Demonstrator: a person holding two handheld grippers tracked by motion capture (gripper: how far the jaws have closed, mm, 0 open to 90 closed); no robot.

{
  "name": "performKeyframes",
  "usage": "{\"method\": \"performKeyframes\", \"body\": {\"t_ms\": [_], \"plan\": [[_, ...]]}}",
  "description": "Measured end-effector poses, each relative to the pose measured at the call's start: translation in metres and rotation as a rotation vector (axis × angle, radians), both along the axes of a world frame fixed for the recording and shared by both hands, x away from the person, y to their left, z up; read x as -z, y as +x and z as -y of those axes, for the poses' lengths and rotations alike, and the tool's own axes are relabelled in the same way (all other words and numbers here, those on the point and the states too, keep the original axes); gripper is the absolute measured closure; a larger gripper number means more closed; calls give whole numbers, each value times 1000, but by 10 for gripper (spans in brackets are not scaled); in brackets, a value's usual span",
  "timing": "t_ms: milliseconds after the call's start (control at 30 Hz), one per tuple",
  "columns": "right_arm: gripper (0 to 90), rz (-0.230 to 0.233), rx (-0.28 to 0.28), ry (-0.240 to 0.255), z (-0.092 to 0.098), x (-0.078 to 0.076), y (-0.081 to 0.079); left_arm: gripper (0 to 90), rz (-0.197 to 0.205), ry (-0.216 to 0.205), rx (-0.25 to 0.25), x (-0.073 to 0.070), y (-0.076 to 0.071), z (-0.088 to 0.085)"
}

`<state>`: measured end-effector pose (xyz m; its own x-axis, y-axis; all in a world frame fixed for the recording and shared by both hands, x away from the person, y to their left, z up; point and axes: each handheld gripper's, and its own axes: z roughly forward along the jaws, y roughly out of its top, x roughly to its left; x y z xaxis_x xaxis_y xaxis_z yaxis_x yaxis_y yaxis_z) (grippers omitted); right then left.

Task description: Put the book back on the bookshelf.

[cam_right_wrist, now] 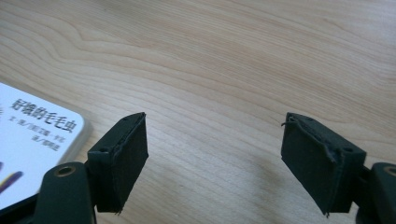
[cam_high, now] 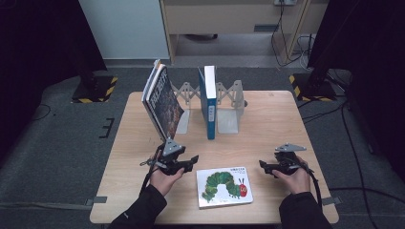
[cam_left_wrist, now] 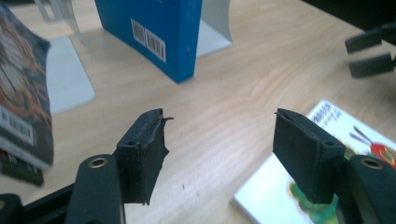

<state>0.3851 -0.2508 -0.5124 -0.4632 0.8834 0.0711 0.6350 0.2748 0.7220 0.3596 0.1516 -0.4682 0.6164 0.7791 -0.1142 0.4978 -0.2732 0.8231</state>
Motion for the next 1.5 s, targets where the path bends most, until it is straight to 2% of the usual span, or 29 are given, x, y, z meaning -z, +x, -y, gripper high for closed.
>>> {"method": "performKeyframes", "body": {"t_ms": [67,200,433,567,667,733,900,1100,1233,1333,1500], "plan": [[233,3,-15,5,-2,-3,-2,319,-7,8,6,4,-4,-2],[243,2,-37,34,-9,-7,-7,298,-45,6,10,14,-11,-3],[252,-12,-68,80,-18,-10,-18,286,-119,57,48,36,-16,8],[253,-27,-78,94,-21,-9,-24,286,-123,104,61,44,-15,15],[254,-31,-86,105,-23,-9,-30,281,-138,107,73,47,-16,18],[256,-32,-98,110,-25,-7,-32,280,-139,126,78,50,-16,20],[260,-56,-130,127,-37,-4,-36,258,-144,95,73,54,-15,21],[263,-82,-173,133,-51,-1,-38,246,-179,3,59,62,-12,17],[264,-100,-183,155,-56,3,-38,233,-164,-5,60,64,-14,18],[267,-111,-184,158,-58,5,-38,211,-139,-16,67,67,-14,17],[279,-126,-182,169,-58,7,-37,208,-136,-18,67,67,-14,17]]}}
